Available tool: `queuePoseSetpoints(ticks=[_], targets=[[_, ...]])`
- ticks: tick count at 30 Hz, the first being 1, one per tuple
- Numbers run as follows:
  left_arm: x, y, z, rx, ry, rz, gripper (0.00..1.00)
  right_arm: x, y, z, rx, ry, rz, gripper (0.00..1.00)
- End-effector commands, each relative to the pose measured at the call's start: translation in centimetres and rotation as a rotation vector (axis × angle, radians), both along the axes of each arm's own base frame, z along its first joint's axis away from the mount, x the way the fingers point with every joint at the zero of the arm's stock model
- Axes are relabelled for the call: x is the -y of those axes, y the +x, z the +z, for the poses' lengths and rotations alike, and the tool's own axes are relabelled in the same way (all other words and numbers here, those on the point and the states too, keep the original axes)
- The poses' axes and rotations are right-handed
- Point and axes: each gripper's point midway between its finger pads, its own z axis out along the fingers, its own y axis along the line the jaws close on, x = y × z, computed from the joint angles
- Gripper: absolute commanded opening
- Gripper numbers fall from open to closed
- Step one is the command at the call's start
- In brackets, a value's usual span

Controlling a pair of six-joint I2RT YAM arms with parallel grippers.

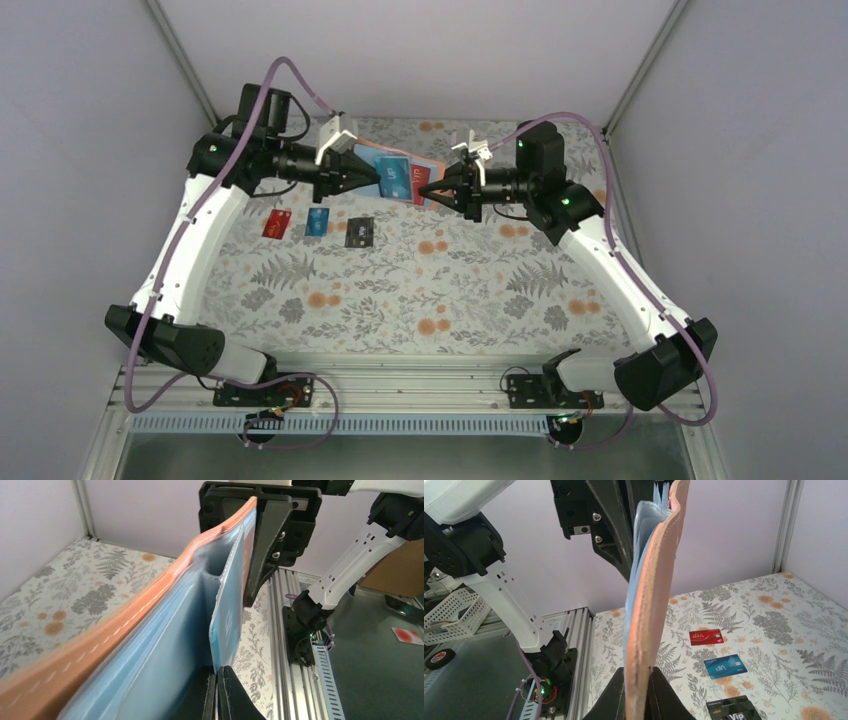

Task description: Take the credit cards out of the card holder

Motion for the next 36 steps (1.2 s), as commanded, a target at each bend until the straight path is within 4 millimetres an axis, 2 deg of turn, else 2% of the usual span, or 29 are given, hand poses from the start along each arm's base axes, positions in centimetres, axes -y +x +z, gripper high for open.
queuePoseSetpoints(ticks=[1, 4, 8, 13, 22, 26, 29, 32, 33, 36], targets=[[1.9, 1.0, -0.2, 0.029, 0.034, 0.009, 0.02, 0.3, -0.9, 0.4, -0.011, 0.011, 0.050, 0.10], [2.2, 1.5, 0.3, 0.064, 0.069, 0.032, 0.02, 0.4, -1.0, 0.5, 0.000, 0.012, 0.045, 0.14], [1.4, 2.4, 0.9, 0.151, 0.128, 0.103, 0.03, 0.7, -0.2, 0.4, 0.009, -0.002, -0.015, 0.04], [-0.1, 3.6, 1.0, 0.224, 0.223, 0.192, 0.02, 0.9, -0.1, 0.5, 0.018, -0.003, -0.033, 0.04], [-0.7, 3.2, 2.2, 0.270, 0.254, 0.193, 0.02, 1.4, 0.0, 0.3, 0.016, 0.000, -0.050, 0.04], [-1.3, 4.0, 2.2, 0.282, 0.279, 0.218, 0.02, 1.5, -0.1, 0.3, 0.016, 0.001, -0.047, 0.04], [-0.6, 3.7, 1.9, 0.237, 0.242, 0.174, 0.02, 1.4, -0.7, 0.3, 0.016, 0.009, -0.003, 0.04], [1.2, 2.1, 1.5, 0.169, 0.159, 0.072, 0.03, 1.3, -1.5, 0.4, 0.013, 0.018, 0.045, 0.04], [1.4, 1.9, 1.6, 0.165, 0.144, 0.061, 0.05, 1.3, -1.4, 0.5, 0.017, 0.017, 0.042, 0.04], [1.5, 1.2, 2.7, 0.193, 0.110, 0.042, 0.24, 1.4, -1.3, 0.7, 0.023, 0.014, 0.031, 0.04]])
